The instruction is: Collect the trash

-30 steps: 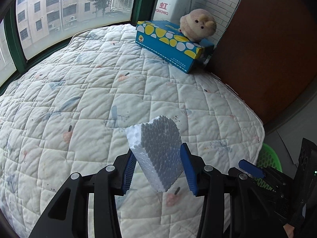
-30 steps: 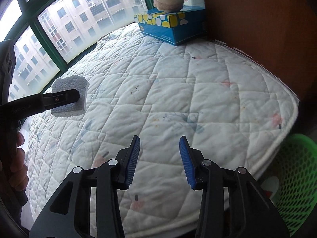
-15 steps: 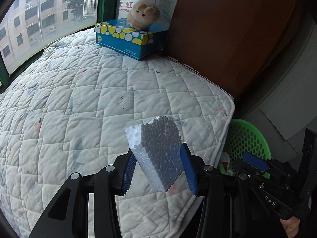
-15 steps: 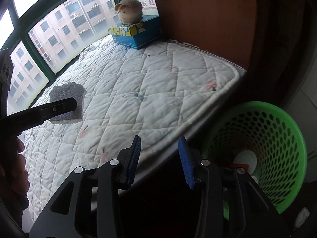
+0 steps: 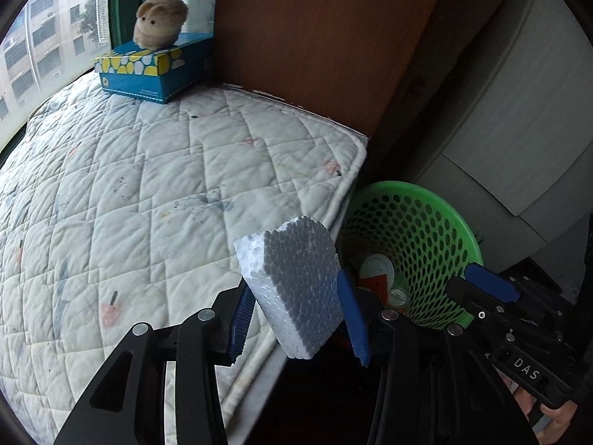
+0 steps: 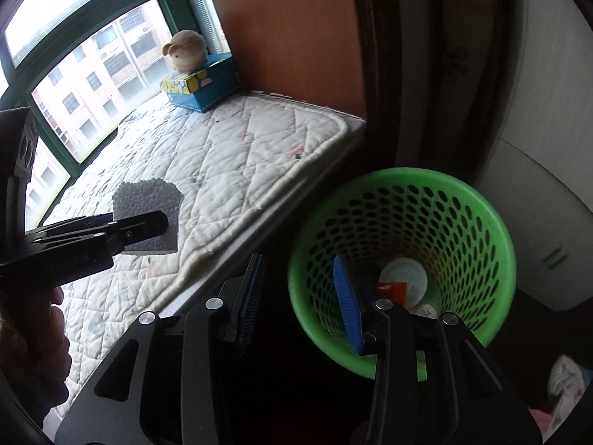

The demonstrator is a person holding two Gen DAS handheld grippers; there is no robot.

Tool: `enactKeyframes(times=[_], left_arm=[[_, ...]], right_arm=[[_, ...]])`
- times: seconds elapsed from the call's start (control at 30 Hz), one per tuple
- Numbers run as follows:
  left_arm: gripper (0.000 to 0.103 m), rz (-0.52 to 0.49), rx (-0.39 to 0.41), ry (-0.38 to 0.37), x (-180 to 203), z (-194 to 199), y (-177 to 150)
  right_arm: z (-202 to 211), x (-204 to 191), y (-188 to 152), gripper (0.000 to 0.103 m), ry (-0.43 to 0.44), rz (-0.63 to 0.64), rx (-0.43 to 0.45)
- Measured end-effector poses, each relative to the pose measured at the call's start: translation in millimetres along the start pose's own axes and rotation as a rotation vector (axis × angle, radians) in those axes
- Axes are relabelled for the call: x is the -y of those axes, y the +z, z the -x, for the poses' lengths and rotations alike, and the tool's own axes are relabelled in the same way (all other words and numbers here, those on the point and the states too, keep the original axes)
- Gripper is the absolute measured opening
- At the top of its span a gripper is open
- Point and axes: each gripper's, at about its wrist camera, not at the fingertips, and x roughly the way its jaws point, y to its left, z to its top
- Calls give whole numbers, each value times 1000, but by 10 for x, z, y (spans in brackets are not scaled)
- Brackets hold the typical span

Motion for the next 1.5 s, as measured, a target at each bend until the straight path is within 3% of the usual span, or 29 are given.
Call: enactKeyframes(times=[0.27,0.7,0.97,1.23,1.47,1.5], left_arm=[[43,-69,-28,-26,449,-255,154],[44,-125,-122,-66,911,-748,172],[48,-134,-181,-97,1063,-974,114],[54,-145,-181,-97,1132,-991,60],[54,-158,-129,-43,1012,-738,23],[59,-160,-117,-34,988,-684,14]], right_arm=[[95,477,-93,41,-74,-58,-7],[129,949,-207,62,-120,-139,-10],[170,1135,-265,66,-124,-186,-3],[190,1183,-274,68,-121,-192,-6],[257,1045,-284,73,-110,-168,7],[268,1011,-285,75,-108,-165,9]])
